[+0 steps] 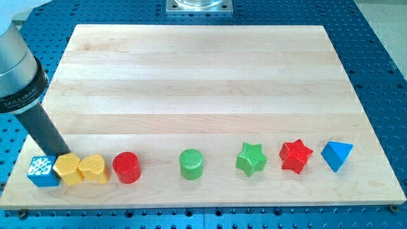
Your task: Place the blue cube to the center left
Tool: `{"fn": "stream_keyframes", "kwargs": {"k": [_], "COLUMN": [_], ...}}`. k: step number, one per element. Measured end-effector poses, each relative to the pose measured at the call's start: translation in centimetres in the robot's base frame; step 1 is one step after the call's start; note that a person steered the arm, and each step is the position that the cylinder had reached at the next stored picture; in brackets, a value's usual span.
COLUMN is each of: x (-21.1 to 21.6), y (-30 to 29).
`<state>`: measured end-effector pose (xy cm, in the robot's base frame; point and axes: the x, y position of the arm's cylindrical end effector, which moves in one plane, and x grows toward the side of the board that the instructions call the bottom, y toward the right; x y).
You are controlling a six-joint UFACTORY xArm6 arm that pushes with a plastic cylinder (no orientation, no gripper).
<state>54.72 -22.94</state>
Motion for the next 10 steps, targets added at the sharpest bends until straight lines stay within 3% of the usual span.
{"fn": "stream_keyframes", "kwargs": {"k": [2,3,4,5,6,7,8,10], "x": [0.0,-3.3,-3.5,-0.3,6.9,7.0,7.0,2.0], "y": [-0.1,-4.2,-7.5,-7.5,-7.4,-6.3,-1.1,-2.0]}}
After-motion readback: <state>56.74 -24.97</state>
